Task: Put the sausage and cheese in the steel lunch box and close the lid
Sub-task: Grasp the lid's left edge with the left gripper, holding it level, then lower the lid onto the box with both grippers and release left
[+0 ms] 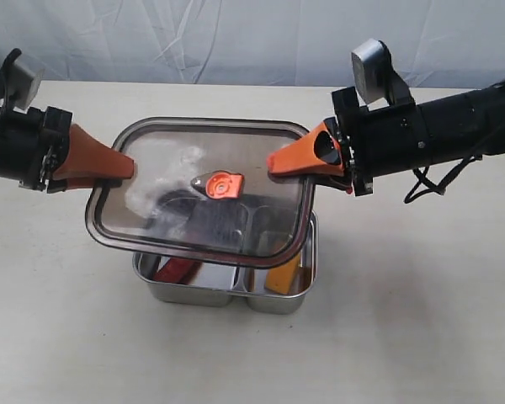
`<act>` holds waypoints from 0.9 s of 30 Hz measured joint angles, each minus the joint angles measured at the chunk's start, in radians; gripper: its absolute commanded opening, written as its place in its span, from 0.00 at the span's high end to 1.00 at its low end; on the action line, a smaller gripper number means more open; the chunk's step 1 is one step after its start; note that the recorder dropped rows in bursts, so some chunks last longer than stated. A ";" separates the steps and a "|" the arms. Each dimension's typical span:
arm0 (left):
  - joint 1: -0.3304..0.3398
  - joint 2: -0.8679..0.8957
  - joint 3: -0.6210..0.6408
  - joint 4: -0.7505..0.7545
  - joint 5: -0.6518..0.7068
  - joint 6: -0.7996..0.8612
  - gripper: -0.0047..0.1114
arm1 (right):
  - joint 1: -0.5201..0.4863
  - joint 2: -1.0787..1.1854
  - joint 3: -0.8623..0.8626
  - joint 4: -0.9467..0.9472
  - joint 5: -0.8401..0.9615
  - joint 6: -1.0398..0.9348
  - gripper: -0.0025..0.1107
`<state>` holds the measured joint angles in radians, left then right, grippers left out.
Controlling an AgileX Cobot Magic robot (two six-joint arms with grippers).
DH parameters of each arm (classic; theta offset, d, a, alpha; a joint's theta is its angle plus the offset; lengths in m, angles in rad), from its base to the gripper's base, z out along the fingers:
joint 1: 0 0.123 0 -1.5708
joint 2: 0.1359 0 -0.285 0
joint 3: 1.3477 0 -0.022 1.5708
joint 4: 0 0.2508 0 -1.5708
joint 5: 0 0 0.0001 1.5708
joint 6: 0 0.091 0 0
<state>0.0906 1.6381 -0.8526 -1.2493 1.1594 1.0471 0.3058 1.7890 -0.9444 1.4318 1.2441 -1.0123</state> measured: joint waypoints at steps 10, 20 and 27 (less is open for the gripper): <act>-0.181 0.004 0.001 0.036 -0.272 -0.044 0.96 | -0.004 0.019 -0.002 -0.160 -0.150 0.075 0.99; -0.204 0.004 0.001 0.073 -0.298 -0.079 0.96 | -0.004 0.045 -0.002 -0.192 -0.175 0.091 0.99; -0.208 0.004 0.001 0.082 -0.302 -0.092 0.96 | -0.002 0.045 -0.002 -0.196 -0.176 0.091 0.98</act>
<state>-0.1177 1.6420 -0.8519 -1.1672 0.8570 0.9552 0.3037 1.8342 -0.9462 1.2358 1.0677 -0.9214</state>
